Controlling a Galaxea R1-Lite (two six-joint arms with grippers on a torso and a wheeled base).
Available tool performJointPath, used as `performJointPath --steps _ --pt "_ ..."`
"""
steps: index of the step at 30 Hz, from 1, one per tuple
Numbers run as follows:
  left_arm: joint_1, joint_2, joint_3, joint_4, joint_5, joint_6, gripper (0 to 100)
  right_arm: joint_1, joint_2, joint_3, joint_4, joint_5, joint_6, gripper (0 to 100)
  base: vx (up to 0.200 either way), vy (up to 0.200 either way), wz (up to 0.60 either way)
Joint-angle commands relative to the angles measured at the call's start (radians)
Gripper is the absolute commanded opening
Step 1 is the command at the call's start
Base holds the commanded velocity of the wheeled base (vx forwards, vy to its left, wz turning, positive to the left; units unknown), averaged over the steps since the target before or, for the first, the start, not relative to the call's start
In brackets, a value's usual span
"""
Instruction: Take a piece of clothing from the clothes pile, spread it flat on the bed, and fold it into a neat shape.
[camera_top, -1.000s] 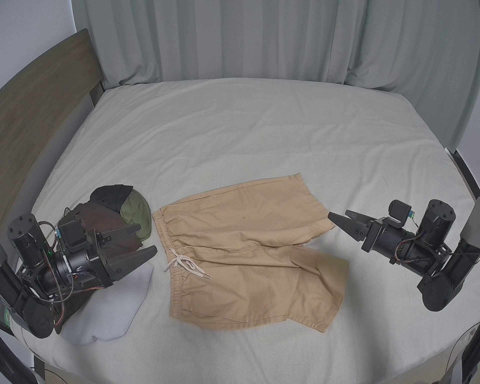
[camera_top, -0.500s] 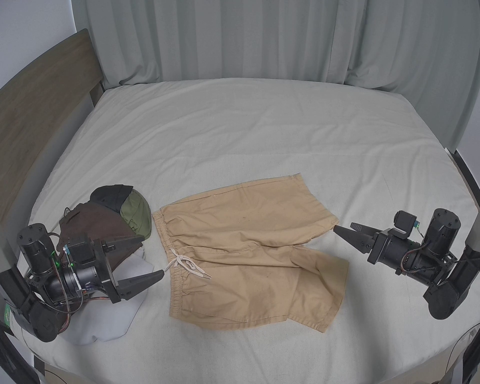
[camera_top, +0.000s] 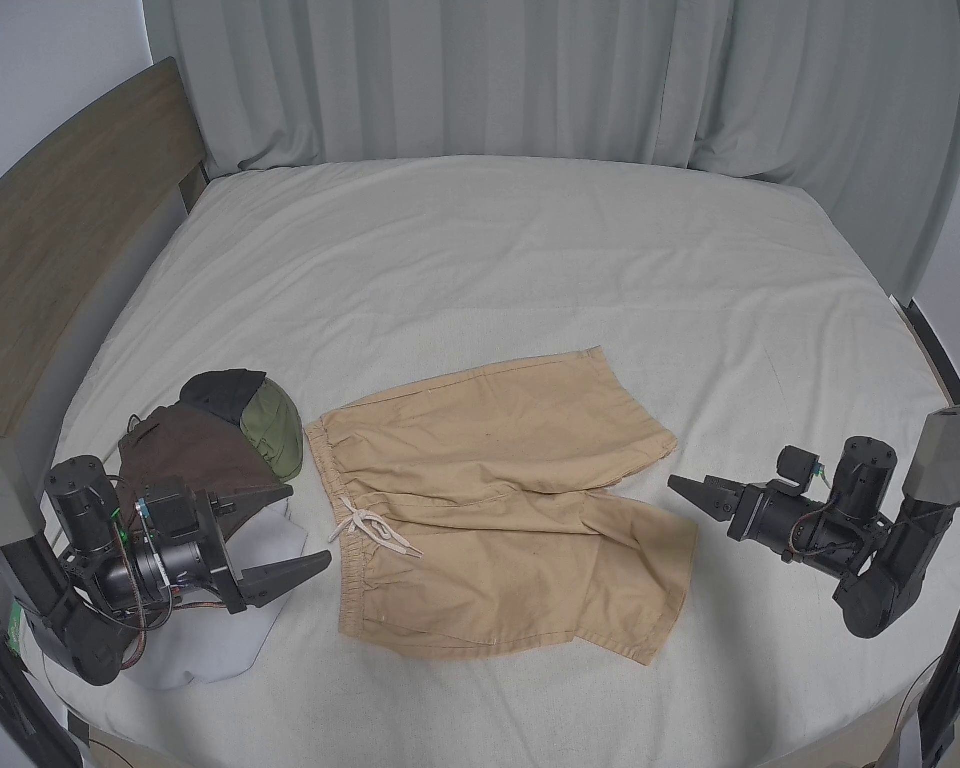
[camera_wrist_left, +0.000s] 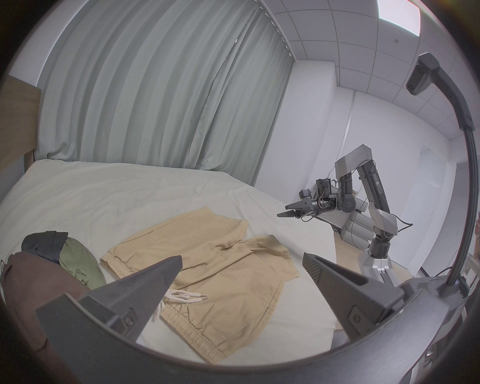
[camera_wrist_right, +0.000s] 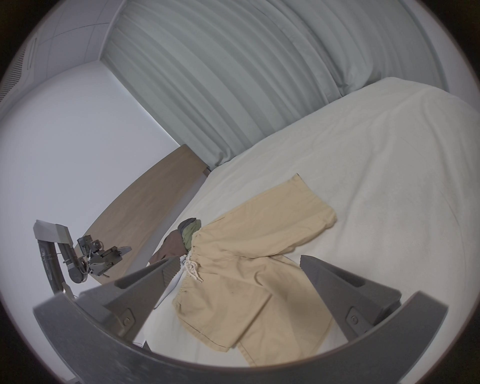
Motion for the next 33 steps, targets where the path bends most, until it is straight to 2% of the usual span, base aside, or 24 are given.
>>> performJointPath --steps 1,9,15,26,33 --pt "0.002 0.002 0.005 0.000 -0.002 -0.005 100 -0.026 0.047 -0.010 -0.001 0.001 0.001 100 0.000 0.000 0.00" --pt "0.020 0.004 -0.006 0.000 -0.001 0.005 100 -0.046 0.129 -0.023 -0.001 -0.001 0.003 100 0.000 0.000 0.00" --pt "0.000 -0.051 -0.001 0.000 0.001 -0.008 100 -0.062 0.189 -0.029 -0.001 -0.019 0.003 100 0.000 0.000 0.00" --pt "0.006 -0.038 -0.006 0.000 0.003 -0.007 100 -0.080 0.277 -0.053 -0.001 -0.018 0.006 100 0.000 0.000 0.00" --pt "0.006 -0.038 -0.007 0.000 0.003 -0.007 100 -0.072 0.309 -0.056 -0.001 -0.018 0.009 100 0.000 0.000 0.00"
